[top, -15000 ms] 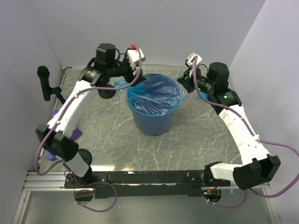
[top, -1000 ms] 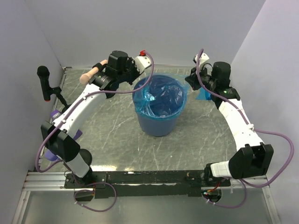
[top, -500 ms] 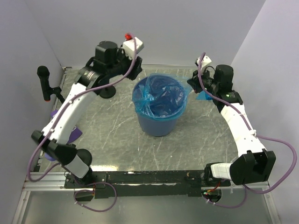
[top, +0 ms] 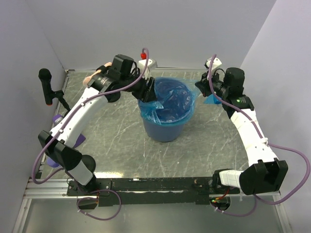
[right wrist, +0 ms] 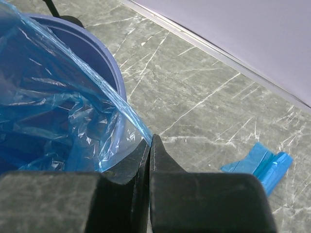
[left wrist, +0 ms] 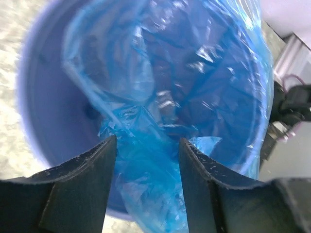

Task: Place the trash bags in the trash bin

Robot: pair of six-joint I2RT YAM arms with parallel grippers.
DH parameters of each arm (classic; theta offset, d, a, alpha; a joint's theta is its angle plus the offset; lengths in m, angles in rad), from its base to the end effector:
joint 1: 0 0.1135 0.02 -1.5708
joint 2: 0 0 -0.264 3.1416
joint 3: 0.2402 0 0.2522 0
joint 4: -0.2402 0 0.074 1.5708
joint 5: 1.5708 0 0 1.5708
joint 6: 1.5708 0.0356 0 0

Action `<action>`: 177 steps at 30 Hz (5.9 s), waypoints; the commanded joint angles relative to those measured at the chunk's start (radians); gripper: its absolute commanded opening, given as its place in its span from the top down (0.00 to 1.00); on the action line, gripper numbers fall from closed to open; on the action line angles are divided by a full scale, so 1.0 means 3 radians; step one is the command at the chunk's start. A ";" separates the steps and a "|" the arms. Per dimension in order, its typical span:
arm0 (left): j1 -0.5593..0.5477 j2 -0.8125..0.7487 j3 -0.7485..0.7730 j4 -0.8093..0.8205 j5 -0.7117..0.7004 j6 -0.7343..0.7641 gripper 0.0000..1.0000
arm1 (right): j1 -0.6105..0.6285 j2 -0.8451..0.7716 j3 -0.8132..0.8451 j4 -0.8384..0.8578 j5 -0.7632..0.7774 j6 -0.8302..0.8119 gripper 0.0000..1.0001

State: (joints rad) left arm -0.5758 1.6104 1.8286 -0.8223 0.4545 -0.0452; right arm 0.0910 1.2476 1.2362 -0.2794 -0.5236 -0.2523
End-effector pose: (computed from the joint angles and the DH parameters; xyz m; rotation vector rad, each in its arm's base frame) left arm 0.2799 -0.2003 0.4287 0.8395 2.0653 -0.8422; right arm 0.2794 0.0434 0.3910 -0.6621 1.7143 0.3732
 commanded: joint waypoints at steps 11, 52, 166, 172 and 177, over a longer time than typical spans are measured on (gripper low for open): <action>-0.0131 0.0103 0.0485 -0.0767 -0.0037 0.0416 1.00 | -0.0032 -0.0160 -0.0061 0.0042 0.0022 -0.0048 1.00; 0.0646 0.0420 0.0046 0.0353 -0.1311 0.1173 0.99 | -0.0063 0.0857 0.0773 -0.0214 -0.0085 -0.0238 1.00; 0.1132 -0.1016 -0.1438 0.0241 0.0833 0.1643 0.53 | 0.1471 -0.1162 -0.0009 -0.1727 -0.0970 -0.1970 1.00; 0.1117 -0.1195 -0.0860 0.0225 0.1167 0.1986 0.50 | 0.1502 -0.1270 -0.0168 -0.1676 -0.0898 -0.1966 1.00; 0.0356 -0.0844 -0.0323 -0.0555 0.1164 0.2834 0.48 | 0.1502 -0.1280 -0.0158 -0.1518 -0.0847 -0.1895 1.00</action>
State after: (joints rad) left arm -0.3161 1.2964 1.6203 -0.8139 0.7464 0.5755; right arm 0.5335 0.8848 1.1835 -0.8032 -0.7872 -0.8413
